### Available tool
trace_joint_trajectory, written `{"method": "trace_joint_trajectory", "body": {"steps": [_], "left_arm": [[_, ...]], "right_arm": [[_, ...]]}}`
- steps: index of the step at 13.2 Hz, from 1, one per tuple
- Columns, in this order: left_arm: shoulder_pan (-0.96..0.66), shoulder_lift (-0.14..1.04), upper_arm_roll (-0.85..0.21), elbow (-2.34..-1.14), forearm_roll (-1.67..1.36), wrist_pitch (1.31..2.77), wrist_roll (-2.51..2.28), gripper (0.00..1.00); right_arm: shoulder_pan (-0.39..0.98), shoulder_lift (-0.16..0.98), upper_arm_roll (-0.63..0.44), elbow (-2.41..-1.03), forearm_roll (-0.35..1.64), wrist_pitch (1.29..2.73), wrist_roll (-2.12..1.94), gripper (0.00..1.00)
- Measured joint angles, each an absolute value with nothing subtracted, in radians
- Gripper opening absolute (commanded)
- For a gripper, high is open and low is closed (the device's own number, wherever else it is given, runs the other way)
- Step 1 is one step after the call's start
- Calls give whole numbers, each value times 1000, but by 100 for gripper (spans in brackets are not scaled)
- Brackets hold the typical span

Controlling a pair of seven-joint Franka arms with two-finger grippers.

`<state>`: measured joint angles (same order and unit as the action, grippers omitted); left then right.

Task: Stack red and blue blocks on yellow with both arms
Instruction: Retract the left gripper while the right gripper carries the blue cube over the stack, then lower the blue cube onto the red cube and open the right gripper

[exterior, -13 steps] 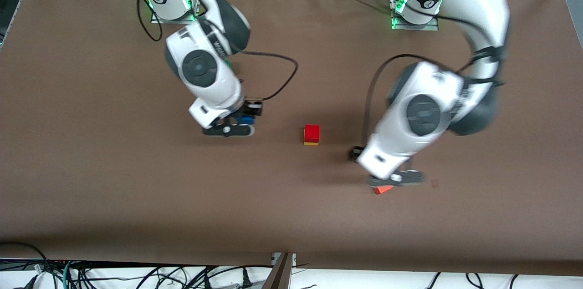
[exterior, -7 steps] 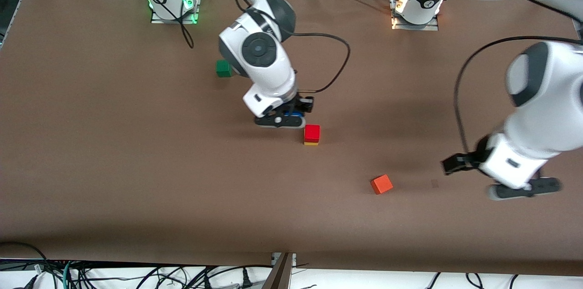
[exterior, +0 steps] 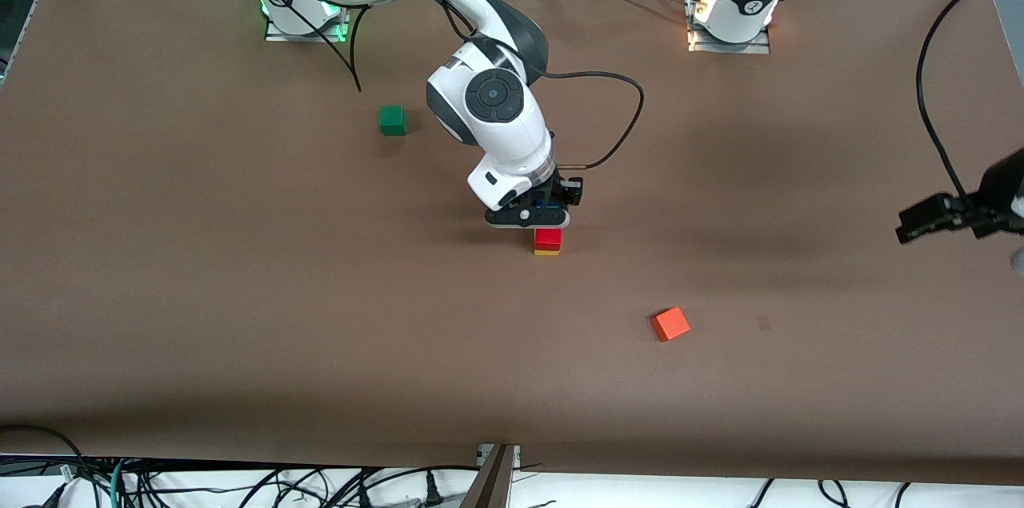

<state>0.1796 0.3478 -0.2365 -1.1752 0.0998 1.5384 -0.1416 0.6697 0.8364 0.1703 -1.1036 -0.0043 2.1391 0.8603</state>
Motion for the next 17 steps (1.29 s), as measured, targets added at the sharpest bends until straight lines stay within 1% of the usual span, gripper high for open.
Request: {"method": "trace_joint_trajectory", "body": {"steps": [2, 3, 4, 6, 10, 17], "left_arm": [[156, 256, -163, -1311, -3, 1537, -146, 100], [139, 224, -124, -1358, -32, 1538, -146, 100], [122, 202, -103, -1389, -42, 1539, -146, 100], [102, 175, -95, -1432, -43, 1542, -151, 100], [100, 175, -88, -1466, -43, 1554, -153, 100], [102, 179, -83, -1469, -43, 1558, -153, 100]], "right_arm": [[670, 848, 169, -1092, -13, 2145, 859, 45], [670, 855, 169, -1085, -17, 2150, 858, 45], [670, 862, 169, -1080, -27, 2157, 857, 45], [674, 876, 169, -1073, -55, 2166, 854, 45], [684, 884, 169, -1072, -75, 2172, 846, 45], [686, 896, 169, -1072, -94, 2169, 841, 46]]}}
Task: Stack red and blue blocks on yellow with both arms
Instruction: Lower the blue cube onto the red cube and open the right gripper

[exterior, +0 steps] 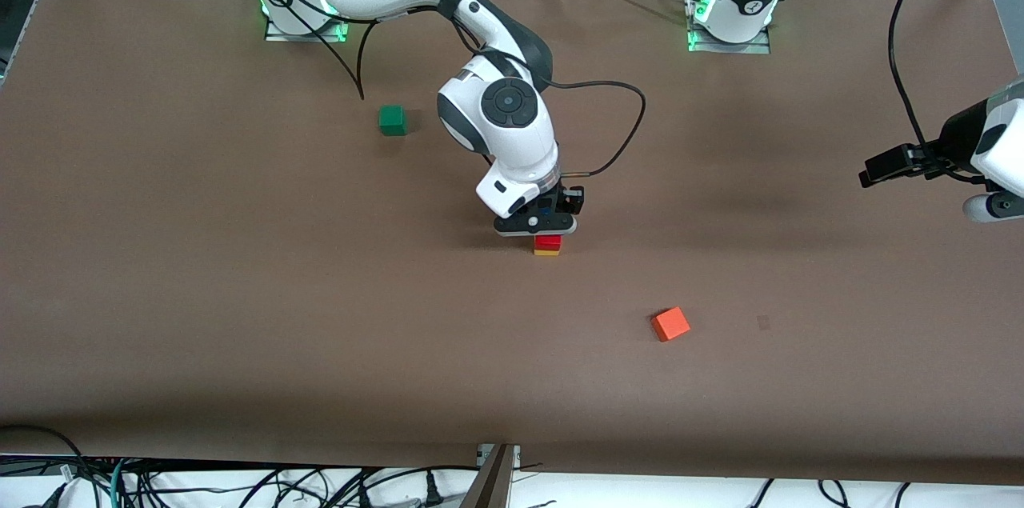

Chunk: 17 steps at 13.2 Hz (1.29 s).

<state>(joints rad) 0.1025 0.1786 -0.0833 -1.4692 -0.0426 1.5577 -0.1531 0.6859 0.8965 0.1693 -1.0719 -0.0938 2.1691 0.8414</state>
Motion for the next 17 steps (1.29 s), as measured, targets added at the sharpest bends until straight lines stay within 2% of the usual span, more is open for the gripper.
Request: {"method": "trace_joint_trajectory", "body": {"steps": [2, 10, 14, 17], "left_arm": [[102, 179, -83, -1469, -43, 1558, -153, 100], [102, 179, -83, -1469, -43, 1559, -153, 100], [102, 179, -83, -1469, -43, 1559, -153, 100], [102, 179, -83, -1469, -43, 1559, -153, 100]], "right_arm": [[686, 897, 169, -1072, -94, 2167, 837, 47], [686, 897, 169, -1071, -95, 2166, 832, 81], [686, 897, 168, -1070, -95, 2166, 831, 82], [677, 897, 164, -1053, -95, 2133, 831, 93]]}}
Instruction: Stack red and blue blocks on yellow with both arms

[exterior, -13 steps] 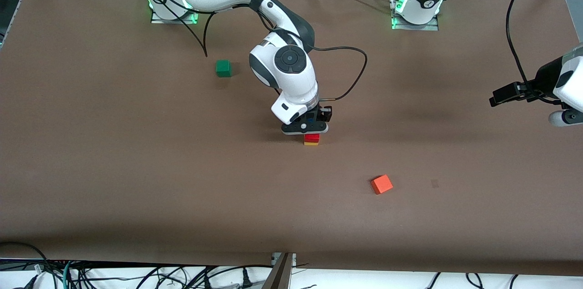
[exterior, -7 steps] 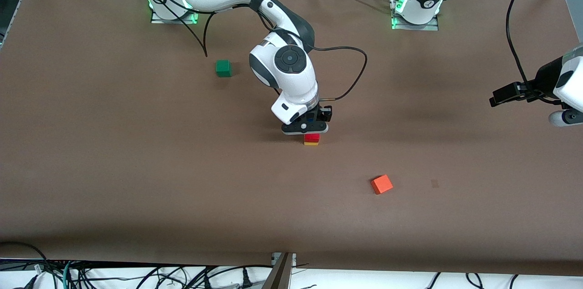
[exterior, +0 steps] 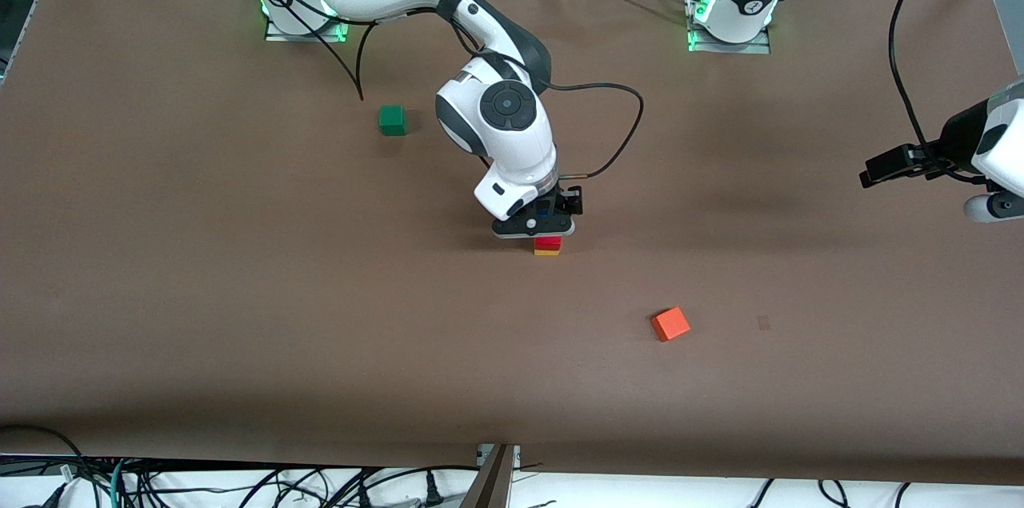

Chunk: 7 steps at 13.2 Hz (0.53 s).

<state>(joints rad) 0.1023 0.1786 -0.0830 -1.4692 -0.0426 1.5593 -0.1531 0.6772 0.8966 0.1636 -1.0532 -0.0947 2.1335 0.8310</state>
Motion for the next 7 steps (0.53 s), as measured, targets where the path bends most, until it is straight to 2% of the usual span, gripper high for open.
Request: {"method": "trace_joint_trajectory", "body": {"steps": [1, 7], "left_arm": [[102, 179, -83, -1469, -43, 1559, -153, 100], [99, 178, -85, -1467, -30, 1565, -153, 100]], "right_arm": [[667, 893, 163, -1042, -94, 2115, 828, 99], [500, 762, 180, -1014, 9, 1911, 676, 100]]}}
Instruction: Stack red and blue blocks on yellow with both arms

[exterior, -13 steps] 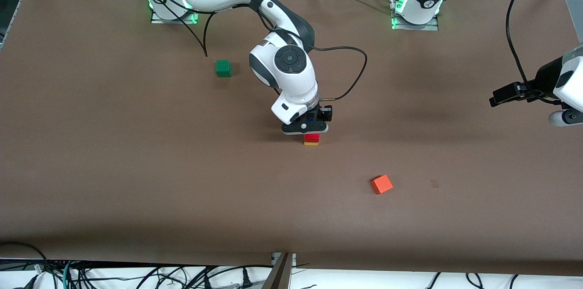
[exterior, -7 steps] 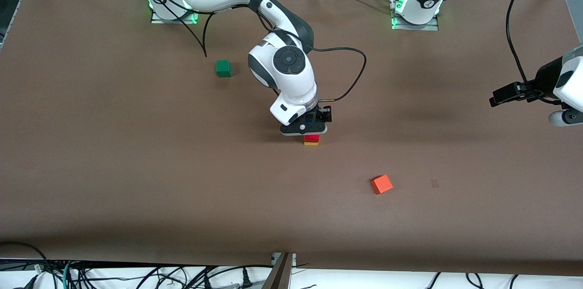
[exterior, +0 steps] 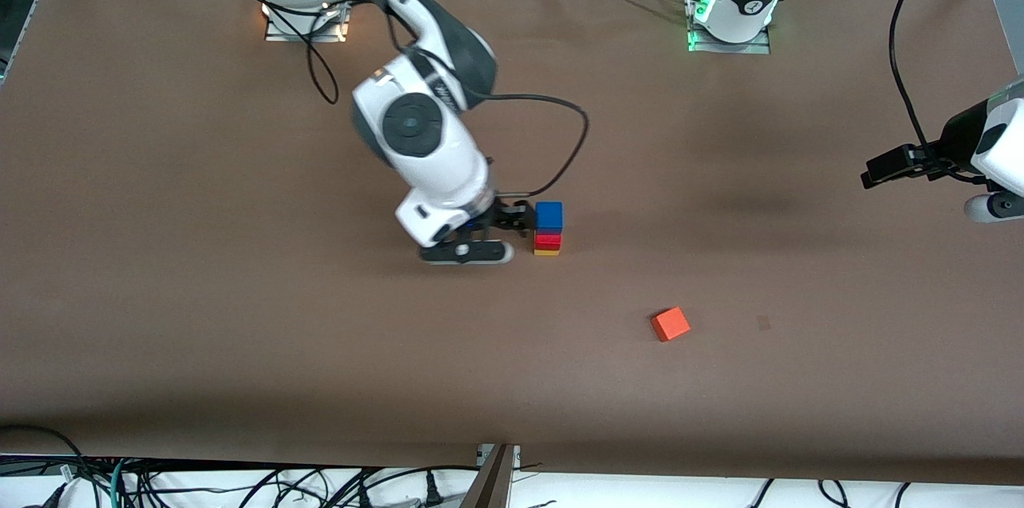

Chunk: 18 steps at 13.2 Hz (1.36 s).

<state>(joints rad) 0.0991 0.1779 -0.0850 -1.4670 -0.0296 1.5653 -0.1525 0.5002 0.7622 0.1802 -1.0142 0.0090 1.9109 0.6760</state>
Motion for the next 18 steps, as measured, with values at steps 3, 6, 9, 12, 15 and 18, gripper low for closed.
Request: {"method": "trace_joint_trajectory", "body": {"steps": [3, 6, 9, 12, 15, 18], "left_arm": [[99, 178, -85, -1467, -29, 1565, -153, 100], [99, 178, -85, -1466, -29, 1565, -153, 100], [99, 178, -85, -1466, -29, 1566, -152, 100], [99, 178, -85, -1465, -29, 1566, -152, 100], [98, 178, -85, -1465, -29, 1566, -152, 100], [98, 178, -86, -1465, -29, 1566, -152, 100]], "right_arm": [[445, 681, 182, -1013, 11, 1759, 640, 100], [420, 598, 178, -1013, 11, 1573, 616, 100], [415, 470, 123, -1075, 15, 1468, 569, 100], [412, 267, -10, -1266, 90, 1440, 455, 100], [403, 97, -129, -1466, 108, 1438, 317, 100], [402, 48, -190, -1555, 108, 1452, 220, 100]]}}
